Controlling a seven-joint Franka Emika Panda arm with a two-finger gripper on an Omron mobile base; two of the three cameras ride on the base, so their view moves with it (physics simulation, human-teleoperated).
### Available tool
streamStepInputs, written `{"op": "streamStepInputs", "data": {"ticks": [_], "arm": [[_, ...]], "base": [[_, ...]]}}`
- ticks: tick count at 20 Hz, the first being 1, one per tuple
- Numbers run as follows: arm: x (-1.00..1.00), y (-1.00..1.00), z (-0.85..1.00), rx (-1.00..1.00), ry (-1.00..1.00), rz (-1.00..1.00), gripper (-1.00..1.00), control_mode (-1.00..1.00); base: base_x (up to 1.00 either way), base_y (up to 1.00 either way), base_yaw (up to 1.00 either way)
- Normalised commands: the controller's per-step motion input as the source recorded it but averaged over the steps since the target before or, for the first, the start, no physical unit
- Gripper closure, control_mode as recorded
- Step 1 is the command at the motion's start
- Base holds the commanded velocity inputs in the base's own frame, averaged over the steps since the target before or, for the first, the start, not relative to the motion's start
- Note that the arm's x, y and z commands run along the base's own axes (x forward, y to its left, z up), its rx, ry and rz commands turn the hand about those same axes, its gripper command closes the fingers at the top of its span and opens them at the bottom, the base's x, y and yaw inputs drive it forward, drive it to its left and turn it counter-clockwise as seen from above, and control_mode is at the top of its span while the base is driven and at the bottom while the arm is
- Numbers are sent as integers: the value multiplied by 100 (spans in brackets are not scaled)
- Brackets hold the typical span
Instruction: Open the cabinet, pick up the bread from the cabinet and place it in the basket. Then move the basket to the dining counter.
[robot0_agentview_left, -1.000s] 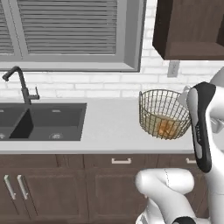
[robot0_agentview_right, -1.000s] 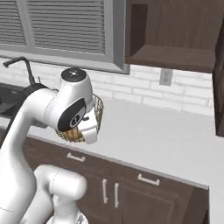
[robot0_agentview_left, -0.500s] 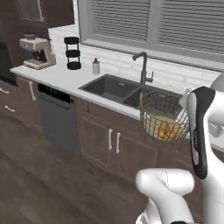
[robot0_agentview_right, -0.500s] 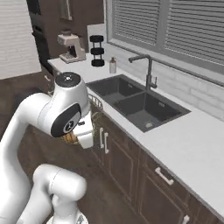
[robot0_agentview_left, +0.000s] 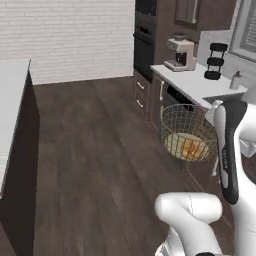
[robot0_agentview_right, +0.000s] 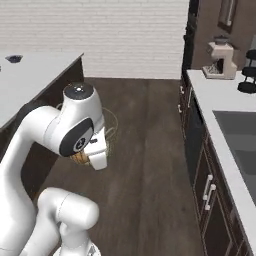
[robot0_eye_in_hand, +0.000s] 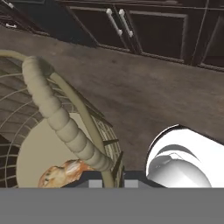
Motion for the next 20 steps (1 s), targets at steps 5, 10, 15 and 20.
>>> {"op": "streamStepInputs", "data": {"ticks": [5,10,15,20], "arm": [[0,0,0,0,0,0,100,100],[0,0,0,0,0,0,100,100],[0,0,0,0,0,0,100,100],[0,0,0,0,0,0,100,100]], "base": [[0,31,96],[-1,100,29],[4,100,0],[2,100,0]]}}
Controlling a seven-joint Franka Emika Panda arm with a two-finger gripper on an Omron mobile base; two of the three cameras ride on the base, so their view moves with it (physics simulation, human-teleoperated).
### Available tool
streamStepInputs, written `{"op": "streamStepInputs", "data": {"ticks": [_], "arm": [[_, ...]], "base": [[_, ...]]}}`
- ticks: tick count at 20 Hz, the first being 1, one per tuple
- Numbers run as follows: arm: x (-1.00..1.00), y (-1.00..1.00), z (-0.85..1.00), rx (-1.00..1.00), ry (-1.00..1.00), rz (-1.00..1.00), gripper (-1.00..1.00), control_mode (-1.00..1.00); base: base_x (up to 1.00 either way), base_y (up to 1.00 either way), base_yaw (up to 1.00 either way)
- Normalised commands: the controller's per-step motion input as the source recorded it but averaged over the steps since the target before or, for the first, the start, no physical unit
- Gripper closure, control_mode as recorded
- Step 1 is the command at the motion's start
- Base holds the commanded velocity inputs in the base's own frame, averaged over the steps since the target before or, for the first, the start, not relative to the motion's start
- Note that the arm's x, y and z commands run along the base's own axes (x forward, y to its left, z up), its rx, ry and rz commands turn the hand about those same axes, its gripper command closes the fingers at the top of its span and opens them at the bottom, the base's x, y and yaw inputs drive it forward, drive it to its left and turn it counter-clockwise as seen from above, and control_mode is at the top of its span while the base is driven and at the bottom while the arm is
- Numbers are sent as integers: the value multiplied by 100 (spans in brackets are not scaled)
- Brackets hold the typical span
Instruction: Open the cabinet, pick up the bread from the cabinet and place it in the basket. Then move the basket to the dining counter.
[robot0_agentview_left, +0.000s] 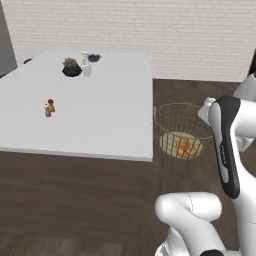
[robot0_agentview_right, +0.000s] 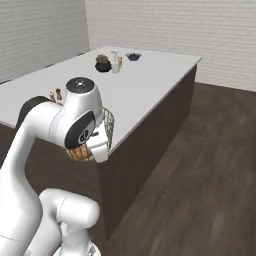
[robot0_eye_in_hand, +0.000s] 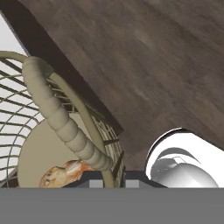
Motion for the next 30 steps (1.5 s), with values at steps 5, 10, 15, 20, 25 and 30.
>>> {"op": "streamStepInputs", "data": {"ticks": [5,10,15,20,25,30], "arm": [[0,0,0,0,0,0,100,100],[0,0,0,0,0,0,100,100],[0,0,0,0,0,0,100,100],[0,0,0,0,0,0,100,100],[0,0,0,0,0,0,100,100],[0,0,0,0,0,0,100,100]], "base": [[0,100,0],[4,100,0],[17,100,0],[26,100,0],[41,100,-5],[53,100,-13]]}}
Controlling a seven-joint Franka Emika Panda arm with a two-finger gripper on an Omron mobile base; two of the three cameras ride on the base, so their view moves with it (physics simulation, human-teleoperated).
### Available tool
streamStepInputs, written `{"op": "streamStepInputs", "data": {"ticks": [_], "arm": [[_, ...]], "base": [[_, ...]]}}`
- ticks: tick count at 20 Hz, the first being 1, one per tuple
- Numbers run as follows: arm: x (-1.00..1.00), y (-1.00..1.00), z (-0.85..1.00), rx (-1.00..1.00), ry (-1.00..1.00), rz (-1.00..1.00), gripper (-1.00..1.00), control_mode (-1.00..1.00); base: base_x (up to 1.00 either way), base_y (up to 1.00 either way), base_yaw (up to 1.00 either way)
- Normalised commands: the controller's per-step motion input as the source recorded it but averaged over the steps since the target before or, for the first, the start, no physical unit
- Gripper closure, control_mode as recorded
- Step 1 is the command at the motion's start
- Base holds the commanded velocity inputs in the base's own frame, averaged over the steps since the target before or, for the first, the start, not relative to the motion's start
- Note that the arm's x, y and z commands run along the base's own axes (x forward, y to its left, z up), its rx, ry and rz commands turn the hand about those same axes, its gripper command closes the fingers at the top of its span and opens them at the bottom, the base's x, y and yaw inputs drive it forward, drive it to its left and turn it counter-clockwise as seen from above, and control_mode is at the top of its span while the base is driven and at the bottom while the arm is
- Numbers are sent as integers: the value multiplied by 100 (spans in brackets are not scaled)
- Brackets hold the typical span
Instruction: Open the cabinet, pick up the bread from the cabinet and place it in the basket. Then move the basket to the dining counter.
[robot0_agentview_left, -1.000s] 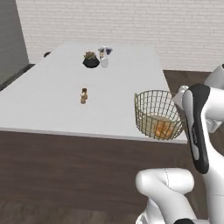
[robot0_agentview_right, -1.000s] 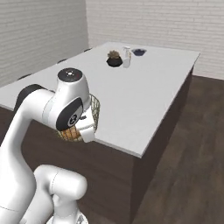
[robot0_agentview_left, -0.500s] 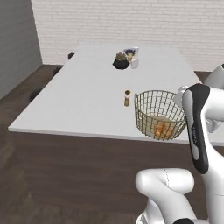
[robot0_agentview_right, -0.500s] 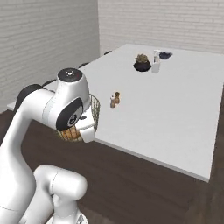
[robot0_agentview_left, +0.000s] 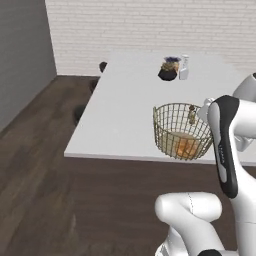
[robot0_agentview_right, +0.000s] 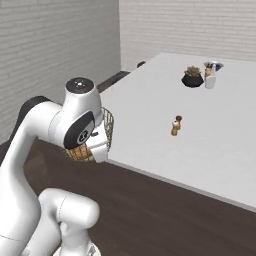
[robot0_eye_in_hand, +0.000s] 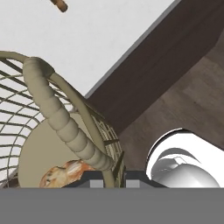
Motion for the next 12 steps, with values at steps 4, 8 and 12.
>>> {"op": "streamStepInputs", "data": {"ticks": [4,8,12], "arm": [[0,0,0,0,0,0,100,100],[0,0,0,0,0,0,100,100],[0,0,0,0,0,0,100,100]], "base": [[65,100,-26],[55,100,-34],[38,100,-49]]}}
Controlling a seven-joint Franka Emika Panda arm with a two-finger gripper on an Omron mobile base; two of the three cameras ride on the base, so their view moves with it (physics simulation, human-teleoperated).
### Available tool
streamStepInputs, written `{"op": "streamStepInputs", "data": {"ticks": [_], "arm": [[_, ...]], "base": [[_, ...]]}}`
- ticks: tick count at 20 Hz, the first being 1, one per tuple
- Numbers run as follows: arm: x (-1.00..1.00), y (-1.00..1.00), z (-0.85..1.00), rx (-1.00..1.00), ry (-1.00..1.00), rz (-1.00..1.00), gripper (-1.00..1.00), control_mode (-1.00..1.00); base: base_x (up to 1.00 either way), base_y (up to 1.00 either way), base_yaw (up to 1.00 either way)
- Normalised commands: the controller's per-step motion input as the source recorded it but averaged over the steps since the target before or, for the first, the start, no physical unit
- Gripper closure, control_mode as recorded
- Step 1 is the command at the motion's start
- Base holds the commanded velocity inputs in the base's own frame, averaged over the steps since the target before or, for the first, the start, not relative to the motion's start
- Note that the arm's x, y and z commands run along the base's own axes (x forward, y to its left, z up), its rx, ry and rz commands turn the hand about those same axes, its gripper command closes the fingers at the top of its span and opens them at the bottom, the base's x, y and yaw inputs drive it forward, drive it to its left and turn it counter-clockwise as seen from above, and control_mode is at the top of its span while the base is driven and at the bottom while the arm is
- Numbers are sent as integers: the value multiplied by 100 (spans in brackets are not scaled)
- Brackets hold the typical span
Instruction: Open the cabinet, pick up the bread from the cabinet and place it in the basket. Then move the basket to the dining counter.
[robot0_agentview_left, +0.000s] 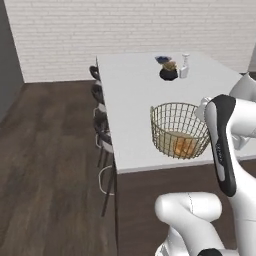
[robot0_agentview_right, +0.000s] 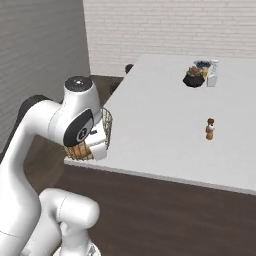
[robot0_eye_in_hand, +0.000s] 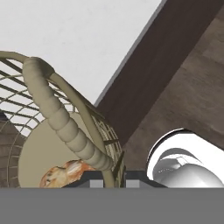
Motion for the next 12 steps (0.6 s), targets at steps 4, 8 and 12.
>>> {"op": "streamStepInputs", "data": {"ticks": [4,8,12], "arm": [[0,0,0,0,0,0,100,100],[0,0,0,0,0,0,100,100],[0,0,0,0,0,0,100,100]], "base": [[56,84,-38],[78,25,-5],[65,0,0]]}}
